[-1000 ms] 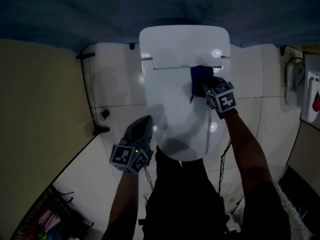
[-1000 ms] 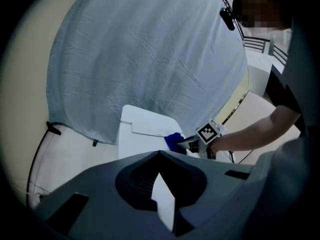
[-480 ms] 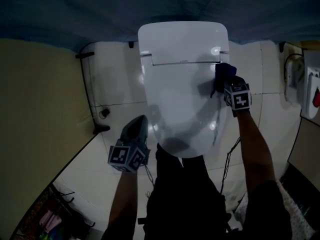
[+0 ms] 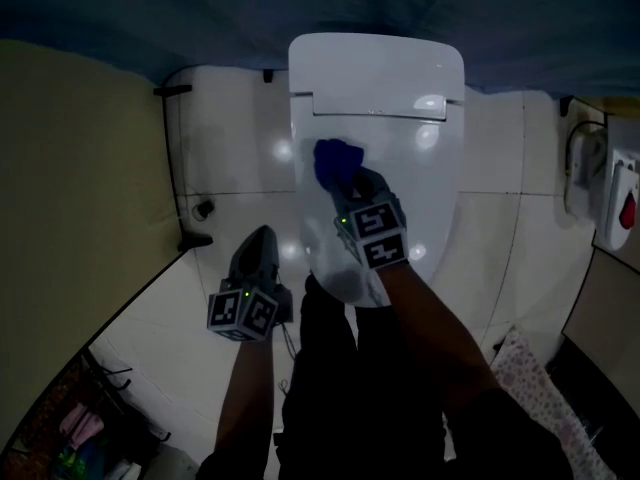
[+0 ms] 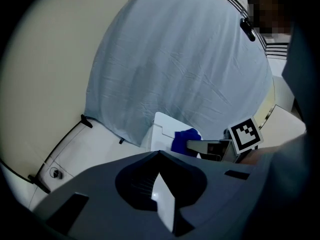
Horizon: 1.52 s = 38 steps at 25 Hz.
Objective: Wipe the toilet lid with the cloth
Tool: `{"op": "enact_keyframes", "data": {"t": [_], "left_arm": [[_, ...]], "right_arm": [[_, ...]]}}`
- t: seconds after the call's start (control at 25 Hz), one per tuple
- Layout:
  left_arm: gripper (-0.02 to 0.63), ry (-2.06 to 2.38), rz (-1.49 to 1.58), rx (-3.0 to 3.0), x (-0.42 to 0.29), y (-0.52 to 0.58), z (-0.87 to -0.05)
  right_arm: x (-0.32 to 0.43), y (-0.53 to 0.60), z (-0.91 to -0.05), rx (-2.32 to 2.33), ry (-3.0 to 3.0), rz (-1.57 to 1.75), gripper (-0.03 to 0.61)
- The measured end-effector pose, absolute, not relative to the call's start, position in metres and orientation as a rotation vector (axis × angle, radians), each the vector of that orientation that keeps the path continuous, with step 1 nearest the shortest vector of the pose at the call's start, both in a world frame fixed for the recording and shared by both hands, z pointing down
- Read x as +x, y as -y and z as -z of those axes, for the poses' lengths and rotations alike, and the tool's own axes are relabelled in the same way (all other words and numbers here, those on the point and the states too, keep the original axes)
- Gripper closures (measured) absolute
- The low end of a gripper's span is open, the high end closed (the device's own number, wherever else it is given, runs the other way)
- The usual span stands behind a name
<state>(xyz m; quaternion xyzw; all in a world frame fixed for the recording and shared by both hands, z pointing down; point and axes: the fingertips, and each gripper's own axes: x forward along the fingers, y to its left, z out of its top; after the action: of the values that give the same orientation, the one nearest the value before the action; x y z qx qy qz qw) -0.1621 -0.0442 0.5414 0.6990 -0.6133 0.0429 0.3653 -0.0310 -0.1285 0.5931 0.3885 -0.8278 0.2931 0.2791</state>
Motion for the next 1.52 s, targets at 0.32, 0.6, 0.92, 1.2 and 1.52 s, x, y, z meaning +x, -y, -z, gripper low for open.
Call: {"op": "enact_keyframes", "data": {"t": [0.32,0.6,0.92,1.2,1.52], "left_arm": [[0.617,1.635,-0.030,1.691,-0.171,0.019,-0.557],[0.617,1.566,-0.026,1.736,-0.134,0.019,-0.562],[0.617,1.478,-0.087,1.816,-0.089,0.022,-0.562],[0.617,1.445,-0.146,1.833,-0.080,0.015,-0.568],[0.617,1.505,-0.149,1.798,-0.091,-0.004,-0.567]], "right_arm": [[-0.071,0.077,-0.670,0.842,2.079,-0.953,0.517],[0.020,0.072,-0.686,0.912,1.982,-0.892,0.517],[0.140,0.077,-0.688,1.029,1.926,-0.815,0.517],[0.228,0.068,-0.690,1.148,1.852,-0.836,0.517],[0.240,0.065,-0.678,1.239,1.797,-0.868,0.517]]}}
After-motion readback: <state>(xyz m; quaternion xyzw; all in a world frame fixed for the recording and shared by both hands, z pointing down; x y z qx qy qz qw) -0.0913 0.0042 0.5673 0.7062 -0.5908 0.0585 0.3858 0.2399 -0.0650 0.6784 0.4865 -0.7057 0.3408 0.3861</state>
